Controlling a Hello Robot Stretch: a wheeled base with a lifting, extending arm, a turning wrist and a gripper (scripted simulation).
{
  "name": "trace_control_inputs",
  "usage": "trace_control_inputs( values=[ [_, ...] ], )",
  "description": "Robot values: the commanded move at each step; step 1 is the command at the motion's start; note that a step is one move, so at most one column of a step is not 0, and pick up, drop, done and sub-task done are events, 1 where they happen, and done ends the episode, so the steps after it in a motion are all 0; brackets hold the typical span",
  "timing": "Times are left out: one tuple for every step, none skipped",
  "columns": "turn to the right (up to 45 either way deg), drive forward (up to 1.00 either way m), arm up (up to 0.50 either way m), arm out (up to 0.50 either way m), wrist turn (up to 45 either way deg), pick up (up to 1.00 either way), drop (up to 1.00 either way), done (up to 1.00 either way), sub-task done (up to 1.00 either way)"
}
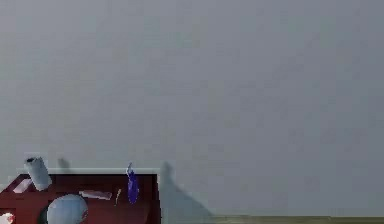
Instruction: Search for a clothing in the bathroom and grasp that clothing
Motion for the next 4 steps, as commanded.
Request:
trace_control_inputs(
  values=[
    [0.0, 0.5, 0.0, 0.0, 0.0, 0.0, 0.0, 0.0, 0.0],
    [-45.0, 0.0, 0.0, 0.0, 0.0, 0.0, 0.0, 0.0, 0.0],
    [-45.0, 0.0, 0.0, 0.0, 0.0, 0.0, 0.0, 0.0, 0.0],
    [-45.0, 0.0, 0.0, 0.0, 0.0, 0.0, 0.0, 0.0, 0.0]
  ],
)
